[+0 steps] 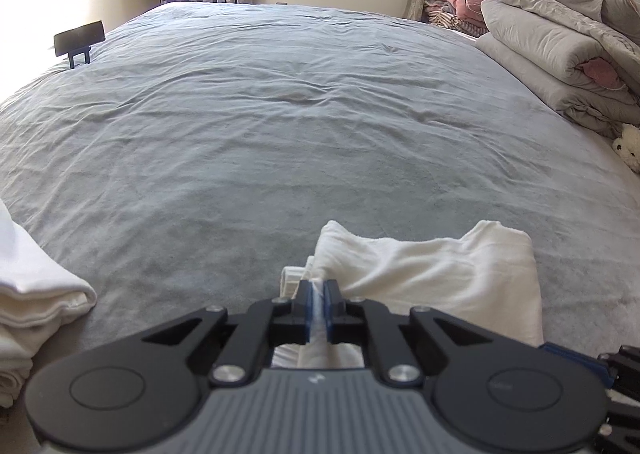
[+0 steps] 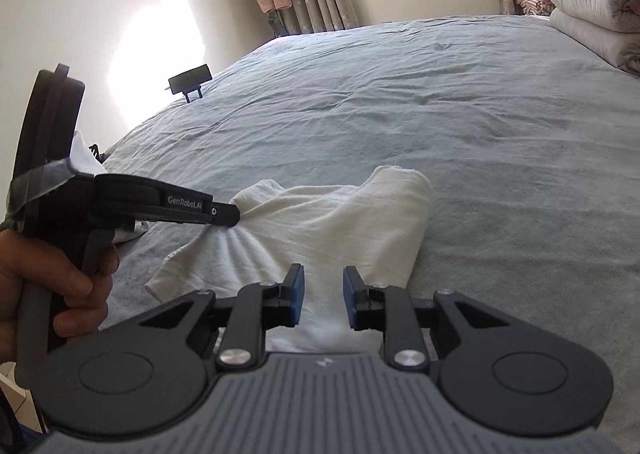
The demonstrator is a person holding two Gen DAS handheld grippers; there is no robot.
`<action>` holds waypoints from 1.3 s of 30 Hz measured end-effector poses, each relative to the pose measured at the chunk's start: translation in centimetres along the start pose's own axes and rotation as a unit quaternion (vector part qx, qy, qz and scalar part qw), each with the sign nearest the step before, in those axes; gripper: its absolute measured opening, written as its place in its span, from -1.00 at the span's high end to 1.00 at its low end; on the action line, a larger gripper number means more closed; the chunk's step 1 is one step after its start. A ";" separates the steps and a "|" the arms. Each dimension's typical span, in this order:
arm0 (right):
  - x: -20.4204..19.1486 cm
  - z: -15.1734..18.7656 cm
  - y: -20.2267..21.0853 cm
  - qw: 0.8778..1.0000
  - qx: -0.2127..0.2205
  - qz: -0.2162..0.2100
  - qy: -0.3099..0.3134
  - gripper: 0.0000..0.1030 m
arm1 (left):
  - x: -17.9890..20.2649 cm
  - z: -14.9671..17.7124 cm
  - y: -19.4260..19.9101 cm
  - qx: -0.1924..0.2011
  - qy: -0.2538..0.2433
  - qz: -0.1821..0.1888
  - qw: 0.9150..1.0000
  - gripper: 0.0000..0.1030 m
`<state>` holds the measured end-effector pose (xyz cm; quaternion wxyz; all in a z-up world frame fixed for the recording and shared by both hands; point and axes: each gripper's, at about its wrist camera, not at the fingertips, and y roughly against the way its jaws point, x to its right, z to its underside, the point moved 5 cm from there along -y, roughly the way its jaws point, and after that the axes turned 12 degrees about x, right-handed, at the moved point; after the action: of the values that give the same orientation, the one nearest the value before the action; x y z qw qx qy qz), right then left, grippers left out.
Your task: Fold clothes
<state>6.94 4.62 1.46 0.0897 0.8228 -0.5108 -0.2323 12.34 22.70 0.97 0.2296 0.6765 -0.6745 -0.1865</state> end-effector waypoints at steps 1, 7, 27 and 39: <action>0.3 -0.3 -0.4 1.000 0.007 0.008 0.005 0.53 | 0.0 0.0 0.0 0.000 -0.004 -0.004 1.000 0.84; 1.7 1.4 -3.0 0.998 -0.033 0.045 0.009 0.48 | 0.0 -0.5 1.0 0.016 -0.015 -0.016 1.000 0.64; 1.4 1.2 -1.3 0.999 -0.025 0.039 0.005 0.43 | 3.3 1.8 2.8 0.008 -0.059 0.018 0.998 0.30; 1.9 2.1 0.7 0.998 -0.040 0.022 -0.032 0.41 | 2.9 2.6 2.6 -0.009 -0.088 0.012 0.996 0.30</action>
<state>6.10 2.82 -0.65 0.1108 0.7994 -0.5218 -0.2765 8.78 19.68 0.51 0.1777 0.6473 -0.6984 -0.2482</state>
